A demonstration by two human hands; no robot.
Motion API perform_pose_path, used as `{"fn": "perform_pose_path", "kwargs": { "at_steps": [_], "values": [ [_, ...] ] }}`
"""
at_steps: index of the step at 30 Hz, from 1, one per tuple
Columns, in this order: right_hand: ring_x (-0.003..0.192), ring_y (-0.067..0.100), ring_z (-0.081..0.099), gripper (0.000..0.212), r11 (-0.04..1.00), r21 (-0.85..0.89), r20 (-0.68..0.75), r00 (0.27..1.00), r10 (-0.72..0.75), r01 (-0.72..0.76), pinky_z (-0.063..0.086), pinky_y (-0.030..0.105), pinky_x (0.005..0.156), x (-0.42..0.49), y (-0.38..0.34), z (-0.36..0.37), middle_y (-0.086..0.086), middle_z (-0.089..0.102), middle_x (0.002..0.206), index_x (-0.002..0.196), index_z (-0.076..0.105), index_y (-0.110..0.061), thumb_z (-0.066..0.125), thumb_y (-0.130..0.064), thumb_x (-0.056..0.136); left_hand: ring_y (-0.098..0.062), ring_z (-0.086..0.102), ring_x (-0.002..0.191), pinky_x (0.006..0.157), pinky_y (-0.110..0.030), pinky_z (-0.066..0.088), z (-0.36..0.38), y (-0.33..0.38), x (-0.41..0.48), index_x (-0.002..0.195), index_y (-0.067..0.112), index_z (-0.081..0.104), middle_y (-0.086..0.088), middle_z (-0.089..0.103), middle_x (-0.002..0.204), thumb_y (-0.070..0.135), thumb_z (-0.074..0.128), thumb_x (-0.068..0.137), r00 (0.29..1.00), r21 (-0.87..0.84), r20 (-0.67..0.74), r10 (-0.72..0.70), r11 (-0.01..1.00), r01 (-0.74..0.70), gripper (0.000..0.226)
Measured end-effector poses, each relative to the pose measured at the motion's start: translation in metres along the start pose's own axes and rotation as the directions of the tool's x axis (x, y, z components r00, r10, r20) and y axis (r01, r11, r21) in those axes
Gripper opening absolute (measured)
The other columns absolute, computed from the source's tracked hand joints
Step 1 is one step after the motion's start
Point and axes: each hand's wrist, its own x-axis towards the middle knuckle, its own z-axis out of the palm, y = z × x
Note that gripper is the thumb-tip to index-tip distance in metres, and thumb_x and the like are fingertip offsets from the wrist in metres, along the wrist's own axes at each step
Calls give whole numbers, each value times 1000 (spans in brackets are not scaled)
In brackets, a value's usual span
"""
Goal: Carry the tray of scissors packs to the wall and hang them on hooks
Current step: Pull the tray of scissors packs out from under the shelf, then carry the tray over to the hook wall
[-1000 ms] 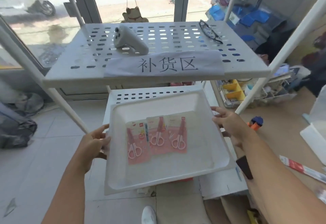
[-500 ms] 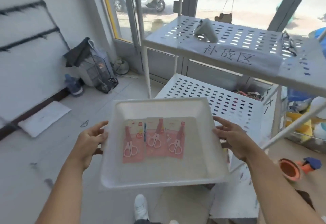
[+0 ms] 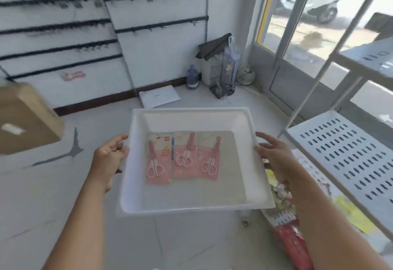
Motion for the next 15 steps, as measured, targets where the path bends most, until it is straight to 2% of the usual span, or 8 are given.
{"fn": "perform_pose_path", "kwargs": {
  "at_steps": [2, 5, 8, 12, 15],
  "values": [
    [76, 22, 62, 41, 1000, -19, 51, 999, -12, 13, 56, 32, 62, 8, -8, 47, 8, 71, 98, 133, 64, -21, 59, 0, 97, -21, 58, 89, 82, -35, 38, -46, -8, 3, 113, 31, 69, 1, 64, 98, 3, 58, 93, 998, -17, -60, -17, 1000, 16, 36],
    [84, 24, 63, 42, 999, -40, 141, 990, -26, 32, 54, 39, 72, 11, -18, 120, 10, 70, 103, 135, 62, -22, 59, -1, 98, -20, 61, 85, 81, -34, 42, -116, -22, 7, 105, 34, 69, 1, 68, 96, 2, 59, 93, 987, -30, -156, -37, 999, 33, 36],
    [91, 27, 63, 44, 997, -65, 241, 970, -32, 49, 54, 41, 75, 11, -28, 195, 12, 69, 107, 138, 60, -21, 58, -1, 99, -23, 62, 90, 82, -35, 44, -184, -32, 9, 114, 28, 68, 0, 70, 99, 1, 58, 94, 970, -69, -239, -52, 997, 36, 36],
    [91, 27, 59, 44, 991, -105, 349, 936, -40, 81, 53, 40, 72, 6, -38, 292, 11, 63, 100, 138, 59, -22, 55, -1, 100, -22, 64, 85, 74, -32, 47, -265, -40, 3, 104, 32, 68, -3, 70, 98, 1, 58, 94, 930, -92, -362, -63, 995, 32, 35],
    [92, 27, 60, 43, 986, -124, 437, 898, -43, 108, 54, 41, 75, 7, -45, 354, 10, 62, 100, 137, 58, -25, 55, -2, 100, -24, 63, 89, 76, -34, 46, -315, -49, -1, 108, 31, 67, -7, 69, 103, 2, 58, 94, 890, -126, -446, -93, 991, 40, 34]
  ]
}}
